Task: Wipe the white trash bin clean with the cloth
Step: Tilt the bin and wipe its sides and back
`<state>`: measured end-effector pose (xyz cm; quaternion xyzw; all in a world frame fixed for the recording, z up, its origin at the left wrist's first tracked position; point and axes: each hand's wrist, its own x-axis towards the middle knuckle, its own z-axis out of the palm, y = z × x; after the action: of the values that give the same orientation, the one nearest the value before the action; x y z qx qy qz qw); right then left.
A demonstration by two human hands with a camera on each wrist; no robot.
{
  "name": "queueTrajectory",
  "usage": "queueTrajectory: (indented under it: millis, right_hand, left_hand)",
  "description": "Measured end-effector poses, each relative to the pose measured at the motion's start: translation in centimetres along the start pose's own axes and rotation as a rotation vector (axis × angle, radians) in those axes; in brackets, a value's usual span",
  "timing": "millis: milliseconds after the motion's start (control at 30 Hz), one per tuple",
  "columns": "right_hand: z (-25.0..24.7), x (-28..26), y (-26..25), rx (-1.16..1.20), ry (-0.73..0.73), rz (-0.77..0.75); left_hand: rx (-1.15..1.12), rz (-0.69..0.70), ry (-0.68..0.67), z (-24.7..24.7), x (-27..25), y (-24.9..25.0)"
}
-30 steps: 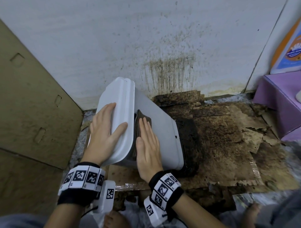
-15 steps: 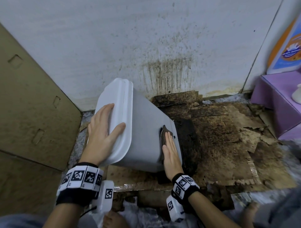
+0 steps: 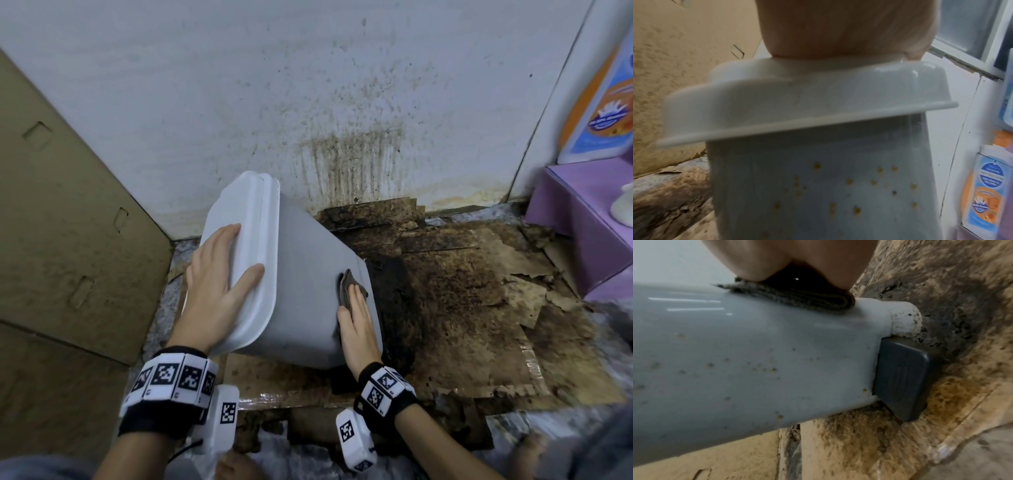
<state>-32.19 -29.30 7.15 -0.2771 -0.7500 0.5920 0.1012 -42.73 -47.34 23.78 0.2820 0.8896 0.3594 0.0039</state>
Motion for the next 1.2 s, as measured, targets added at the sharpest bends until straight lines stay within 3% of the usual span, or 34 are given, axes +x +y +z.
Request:
queueTrajectory:
  millis: [400, 767, 867, 1000, 1200]
  right_hand:
    - [0.5, -1.1, -6.4, 0.191, 0.042, -0.047]
    - [0.1, -2.3, -13.5, 0.566, -0.13, -0.194]
    - [0.1, -2.4, -14.0, 0.461, -0.167, -0.241]
    - [-0.3, -2.0, -14.8, 0.106, -0.208, -0.34]
    - [-1.3, 1.7, -16.4, -0.019, -0.273, -0.309]
  left_hand:
    - [0.022, 0.022, 0.019, 0.2, 0.2, 0.2]
    - [0.023, 0.054, 0.002, 1.0, 0.3, 1.0]
    - [-0.018, 0.021, 0.001, 1.3, 0.4, 1.5]
    - [0.001, -0.002, -0.014, 1.2, 0.4, 1.8]
    - [0.028, 0.005, -0.007, 1.5, 0.7, 1.9]
